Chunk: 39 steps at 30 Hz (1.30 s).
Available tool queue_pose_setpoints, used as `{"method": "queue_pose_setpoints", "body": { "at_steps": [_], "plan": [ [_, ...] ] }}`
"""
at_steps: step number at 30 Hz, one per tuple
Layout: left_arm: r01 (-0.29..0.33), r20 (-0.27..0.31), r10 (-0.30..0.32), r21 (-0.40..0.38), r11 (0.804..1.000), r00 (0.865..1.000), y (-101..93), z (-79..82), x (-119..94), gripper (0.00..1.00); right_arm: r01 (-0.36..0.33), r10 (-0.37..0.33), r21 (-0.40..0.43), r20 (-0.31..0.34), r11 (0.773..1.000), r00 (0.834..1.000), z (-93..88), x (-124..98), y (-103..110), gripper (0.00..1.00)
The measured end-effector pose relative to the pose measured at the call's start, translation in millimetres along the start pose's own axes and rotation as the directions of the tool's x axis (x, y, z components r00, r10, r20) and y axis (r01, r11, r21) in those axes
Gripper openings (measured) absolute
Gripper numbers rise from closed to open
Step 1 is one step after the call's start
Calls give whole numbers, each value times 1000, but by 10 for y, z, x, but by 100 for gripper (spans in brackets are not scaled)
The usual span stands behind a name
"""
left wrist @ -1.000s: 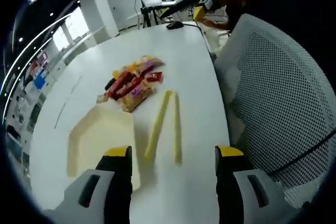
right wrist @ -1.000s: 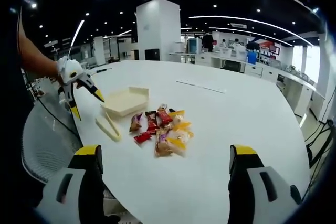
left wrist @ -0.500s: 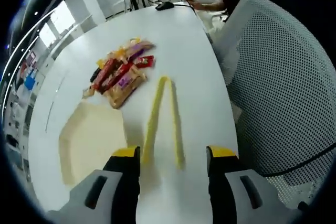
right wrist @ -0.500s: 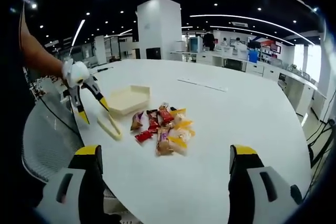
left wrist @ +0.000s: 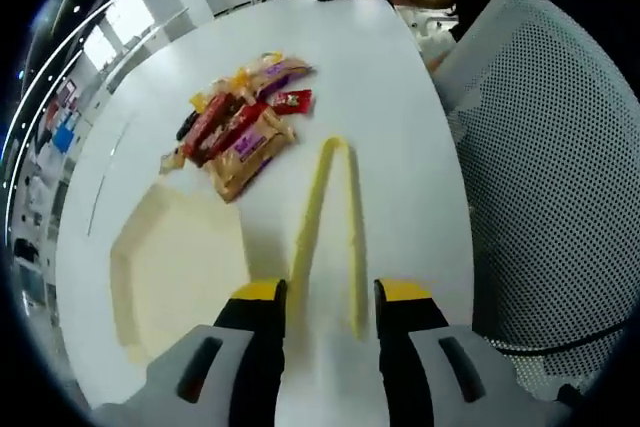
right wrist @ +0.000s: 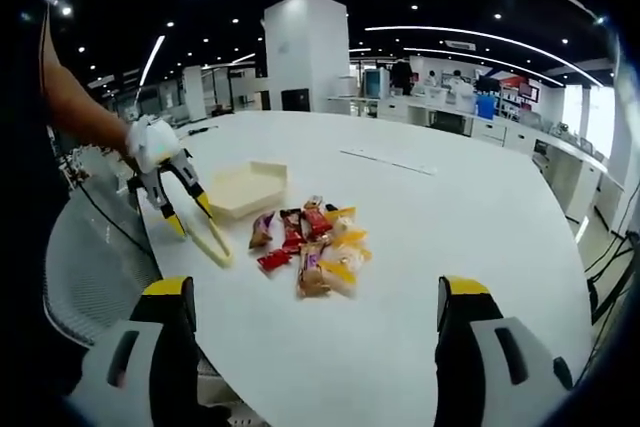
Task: Place the target food into the container with the food tongs after gripping and lifting it, then release it inside without dropping or visibly crushing the food.
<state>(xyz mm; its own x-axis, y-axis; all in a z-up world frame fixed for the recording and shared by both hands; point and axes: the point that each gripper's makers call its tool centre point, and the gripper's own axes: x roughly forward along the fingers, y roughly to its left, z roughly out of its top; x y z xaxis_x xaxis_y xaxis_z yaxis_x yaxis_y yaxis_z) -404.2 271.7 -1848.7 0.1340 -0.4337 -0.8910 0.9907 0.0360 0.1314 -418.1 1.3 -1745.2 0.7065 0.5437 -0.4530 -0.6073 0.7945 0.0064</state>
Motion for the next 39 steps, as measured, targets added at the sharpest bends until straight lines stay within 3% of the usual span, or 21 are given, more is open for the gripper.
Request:
{"method": "queue_pose_setpoints", "body": {
  "at_steps": [2, 4, 6, 9, 10, 14, 15, 17, 20, 21, 22, 24, 26, 30, 34, 39],
  "plan": [
    [4, 7, -4, -5, 1000, 1000, 4, 10, -33, 24, -1, 1, -1, 0, 1000, 1000, 4, 9, 5, 99],
    [10, 8, -10, 6, 1000, 1000, -15, 14, -32, 25, -1, 1, 2, 1, 1000, 1000, 3, 19, 12, 99],
    [15, 6, -15, 7, 1000, 1000, -25, 16, -27, 28, -2, 2, 2, 2, 1000, 1000, 4, 25, 13, 99],
    [48, -47, -47, 11, 999, 998, -104, -84, 24, 37, -5, 5, 4, 1, 1000, 1000, -2, 33, 36, 99],
    [38, -17, -38, 26, 999, 999, -91, -41, 43, 37, -6, 6, 4, 0, 1000, 1000, -5, 34, 41, 99],
    [25, -31, -26, -54, 998, 999, -21, -91, 0, 26, -8, 9, 6, -4, 1000, 1000, -25, 37, 66, 99],
    [65, -8, -66, -72, 995, 998, -91, -57, 24, 28, -9, 9, 5, -7, 1000, 1000, -36, 36, 73, 99],
    [44, -9, -44, -26, 999, 999, -60, -77, 33, 28, -9, 9, 5, -9, 1000, 1000, -49, 30, 78, 99],
    [46, -31, -48, -63, 997, 998, -60, -152, 23, 30, -8, 8, 7, -12, 1000, 1000, -63, 23, 78, 99],
    [44, 13, -43, -98, 994, 999, -35, -93, 40, 31, -8, 8, 8, -11, 1000, 1000, -61, 22, 78, 99],
    [52, 13, -51, -159, 986, 999, -44, -131, 31, 32, -8, 8, 9, -11, 1000, 1000, -61, 21, 77, 99],
    [64, 34, -58, -192, 979, 998, -35, -159, 11, 32, -8, 8, 5, -13, 1000, 1000, -56, 16, 78, 99],
    [56, 58, -48, -154, 987, 997, -37, -151, 3, 31, -9, 9, 6, -12, 1000, 1000, -50, 13, 81, 99],
    [53, 78, -43, -140, 989, 996, -72, -144, 8, 26, -11, 11, 4, -13, 1000, 1000, -54, 7, 81, 99],
    [56, 79, -49, -98, 994, 996, -138, -118, 12, 12, -14, 14, 4, -15, 1000, 1000, -60, 19, 89, 99],
    [49, 99, -36, -126, 991, 994, -129, -89, 28, 7, -21, 21, -1, -10, 1000, 1000, -17, 49, 110, 99]
  ]
}}
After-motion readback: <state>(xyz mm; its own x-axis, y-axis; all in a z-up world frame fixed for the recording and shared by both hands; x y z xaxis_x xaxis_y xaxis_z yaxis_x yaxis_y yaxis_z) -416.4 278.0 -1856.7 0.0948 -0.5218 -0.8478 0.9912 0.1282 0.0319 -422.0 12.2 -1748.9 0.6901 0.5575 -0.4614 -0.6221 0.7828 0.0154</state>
